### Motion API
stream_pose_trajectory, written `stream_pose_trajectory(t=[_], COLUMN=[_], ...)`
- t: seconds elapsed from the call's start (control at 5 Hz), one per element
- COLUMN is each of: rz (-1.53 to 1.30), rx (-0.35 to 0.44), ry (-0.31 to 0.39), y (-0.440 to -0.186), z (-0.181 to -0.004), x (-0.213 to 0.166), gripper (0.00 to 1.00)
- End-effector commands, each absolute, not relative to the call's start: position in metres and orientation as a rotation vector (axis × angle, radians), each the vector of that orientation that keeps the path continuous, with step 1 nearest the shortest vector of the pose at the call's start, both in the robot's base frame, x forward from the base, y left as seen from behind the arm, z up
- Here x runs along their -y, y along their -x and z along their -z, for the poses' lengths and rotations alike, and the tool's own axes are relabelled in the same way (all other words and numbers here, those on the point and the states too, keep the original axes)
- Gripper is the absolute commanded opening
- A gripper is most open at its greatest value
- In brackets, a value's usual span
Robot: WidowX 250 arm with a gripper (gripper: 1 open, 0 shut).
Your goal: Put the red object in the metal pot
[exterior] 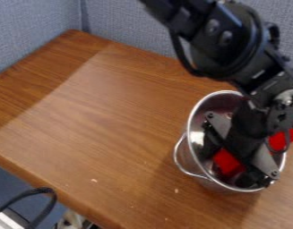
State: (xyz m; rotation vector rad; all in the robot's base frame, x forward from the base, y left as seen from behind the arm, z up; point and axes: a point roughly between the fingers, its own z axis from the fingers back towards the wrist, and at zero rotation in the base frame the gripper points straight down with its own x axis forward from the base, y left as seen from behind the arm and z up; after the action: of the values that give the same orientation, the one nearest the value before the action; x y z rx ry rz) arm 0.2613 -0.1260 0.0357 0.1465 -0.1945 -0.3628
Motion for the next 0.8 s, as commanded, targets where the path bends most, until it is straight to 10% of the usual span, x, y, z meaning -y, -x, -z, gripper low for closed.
stream_pose_trajectory(t=[0.0,0.2,0.4,0.6], rz=[0.310,0.239,0.170,0.160], rx=[0.182,0.171,0.163,0.164], ry=[-0.143,-0.141,-0.143,-0.142], y=[-0.269,-0.275,-0.282,-0.283], z=[-0.036,-0.035,-0.036,-0.030], x=[0.123,0.112,0.102,0.104], gripper=[1.00,0.00,1.00,1.00])
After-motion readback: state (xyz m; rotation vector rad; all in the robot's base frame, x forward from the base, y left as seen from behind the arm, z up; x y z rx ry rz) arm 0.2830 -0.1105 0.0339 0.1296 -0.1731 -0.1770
